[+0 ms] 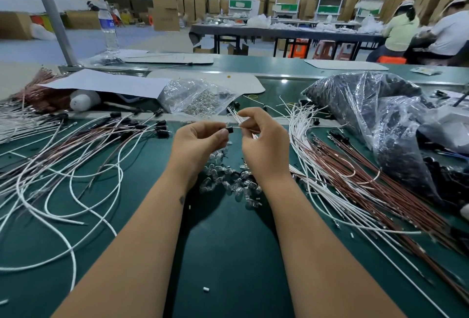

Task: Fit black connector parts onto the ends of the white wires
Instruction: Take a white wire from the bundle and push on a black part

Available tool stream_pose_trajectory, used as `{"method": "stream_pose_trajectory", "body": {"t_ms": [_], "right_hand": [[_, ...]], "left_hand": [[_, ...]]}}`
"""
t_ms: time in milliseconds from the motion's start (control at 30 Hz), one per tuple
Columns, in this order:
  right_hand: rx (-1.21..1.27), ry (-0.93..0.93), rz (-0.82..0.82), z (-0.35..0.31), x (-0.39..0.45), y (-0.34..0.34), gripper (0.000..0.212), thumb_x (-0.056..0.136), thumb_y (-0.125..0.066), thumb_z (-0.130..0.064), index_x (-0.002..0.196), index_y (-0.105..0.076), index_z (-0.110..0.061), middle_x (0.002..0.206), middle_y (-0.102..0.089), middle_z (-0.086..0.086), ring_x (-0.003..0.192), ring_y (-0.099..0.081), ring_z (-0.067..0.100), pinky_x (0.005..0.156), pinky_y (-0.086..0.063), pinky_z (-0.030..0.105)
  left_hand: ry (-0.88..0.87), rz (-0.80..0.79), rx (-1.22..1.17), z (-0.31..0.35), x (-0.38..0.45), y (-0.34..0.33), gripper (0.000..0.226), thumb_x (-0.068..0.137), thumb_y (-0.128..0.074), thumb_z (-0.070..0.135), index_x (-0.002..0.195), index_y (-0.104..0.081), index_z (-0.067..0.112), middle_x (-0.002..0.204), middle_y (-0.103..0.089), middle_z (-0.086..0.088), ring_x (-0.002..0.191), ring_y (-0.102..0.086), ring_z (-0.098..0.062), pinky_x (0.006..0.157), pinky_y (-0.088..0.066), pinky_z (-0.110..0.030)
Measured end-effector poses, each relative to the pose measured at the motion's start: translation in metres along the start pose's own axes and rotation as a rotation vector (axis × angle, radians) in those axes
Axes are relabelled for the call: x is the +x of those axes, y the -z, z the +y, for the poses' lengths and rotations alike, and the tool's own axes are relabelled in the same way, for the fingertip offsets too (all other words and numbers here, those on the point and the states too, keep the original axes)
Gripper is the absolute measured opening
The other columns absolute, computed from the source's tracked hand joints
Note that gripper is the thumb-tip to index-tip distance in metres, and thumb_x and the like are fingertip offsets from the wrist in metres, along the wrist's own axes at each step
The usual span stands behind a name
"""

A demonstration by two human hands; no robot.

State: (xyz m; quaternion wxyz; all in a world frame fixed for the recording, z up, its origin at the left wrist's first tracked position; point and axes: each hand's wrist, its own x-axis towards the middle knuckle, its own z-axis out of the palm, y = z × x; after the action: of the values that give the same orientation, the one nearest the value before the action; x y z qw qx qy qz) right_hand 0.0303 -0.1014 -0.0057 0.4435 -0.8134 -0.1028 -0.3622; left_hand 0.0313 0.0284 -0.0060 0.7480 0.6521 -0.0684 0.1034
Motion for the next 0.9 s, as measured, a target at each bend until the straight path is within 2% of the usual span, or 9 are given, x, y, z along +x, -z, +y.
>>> {"method": "stream_pose_trajectory", "body": {"t_ms": [200,300,367,500,633,800,900], "right_hand": [[-0.012,0.017,-0.050,0.0050,0.0007,-0.0011,0.035,0.081,-0.060,0.006,0.106,-0.068,-0.018,0.079,-0.066,-0.002,0.075,-0.061,0.013,0.069,-0.049,0.022],[0.025,0.009,-0.090,0.0063,0.0005,-0.0023,0.035,0.083,-0.059,0.006,0.108,-0.065,-0.018,0.077,-0.063,-0.005,0.071,-0.058,0.003,0.064,-0.042,0.009],[0.051,-0.024,-0.110,0.0069,0.0005,-0.0033,0.034,0.086,-0.058,0.004,0.112,-0.062,-0.017,0.075,-0.061,-0.008,0.069,-0.054,-0.003,0.062,-0.038,0.005],[0.066,-0.090,-0.114,0.0085,0.0010,-0.0031,0.033,0.090,-0.054,0.000,0.117,-0.056,-0.020,0.075,-0.063,-0.005,0.067,-0.055,0.003,0.061,-0.041,0.017],[0.055,-0.051,-0.147,0.0065,-0.0005,-0.0014,0.034,0.090,-0.050,0.002,0.117,-0.055,-0.018,0.074,-0.061,-0.005,0.067,-0.054,0.006,0.061,-0.040,0.017],[0.003,-0.034,-0.211,0.0062,-0.0019,-0.0005,0.044,0.086,-0.042,0.008,0.121,-0.054,-0.015,0.070,-0.056,-0.005,0.069,-0.054,0.014,0.064,-0.043,0.029],[-0.024,-0.021,-0.235,0.0062,-0.0016,0.0000,0.044,0.084,-0.041,0.009,0.120,-0.054,-0.012,0.068,-0.056,-0.002,0.068,-0.053,0.021,0.063,-0.042,0.032]], "left_hand": [[-0.016,-0.003,0.032,0.0010,0.0012,0.0033,0.020,0.082,-0.068,-0.005,0.094,-0.069,0.010,0.081,-0.070,-0.007,0.075,-0.066,-0.013,0.078,-0.055,-0.020],[-0.015,0.019,0.018,0.0006,0.0027,0.0056,0.025,0.080,-0.069,-0.007,0.092,-0.071,0.015,0.080,-0.073,-0.001,0.076,-0.068,-0.010,0.076,-0.054,-0.018],[-0.006,0.005,-0.020,0.0002,0.0033,0.0052,0.026,0.080,-0.068,-0.009,0.091,-0.072,0.014,0.078,-0.074,0.001,0.078,-0.068,-0.011,0.076,-0.053,-0.019],[-0.007,-0.042,-0.086,-0.0006,0.0025,0.0030,0.025,0.080,-0.067,-0.009,0.090,-0.072,0.013,0.079,-0.074,-0.001,0.080,-0.068,-0.015,0.079,-0.055,-0.022],[-0.004,-0.019,-0.128,-0.0008,0.0025,0.0014,0.019,0.082,-0.068,-0.005,0.088,-0.073,0.012,0.076,-0.074,-0.002,0.077,-0.068,-0.014,0.079,-0.056,-0.021],[-0.043,-0.029,0.015,-0.0017,0.0029,-0.0006,0.026,0.081,-0.067,-0.009,0.086,-0.072,0.016,0.073,-0.074,0.005,0.074,-0.068,-0.006,0.075,-0.053,-0.016],[-0.065,-0.040,0.061,-0.0017,0.0017,-0.0013,0.027,0.081,-0.067,-0.010,0.085,-0.072,0.016,0.074,-0.074,0.007,0.075,-0.069,-0.004,0.073,-0.052,-0.014]]}}
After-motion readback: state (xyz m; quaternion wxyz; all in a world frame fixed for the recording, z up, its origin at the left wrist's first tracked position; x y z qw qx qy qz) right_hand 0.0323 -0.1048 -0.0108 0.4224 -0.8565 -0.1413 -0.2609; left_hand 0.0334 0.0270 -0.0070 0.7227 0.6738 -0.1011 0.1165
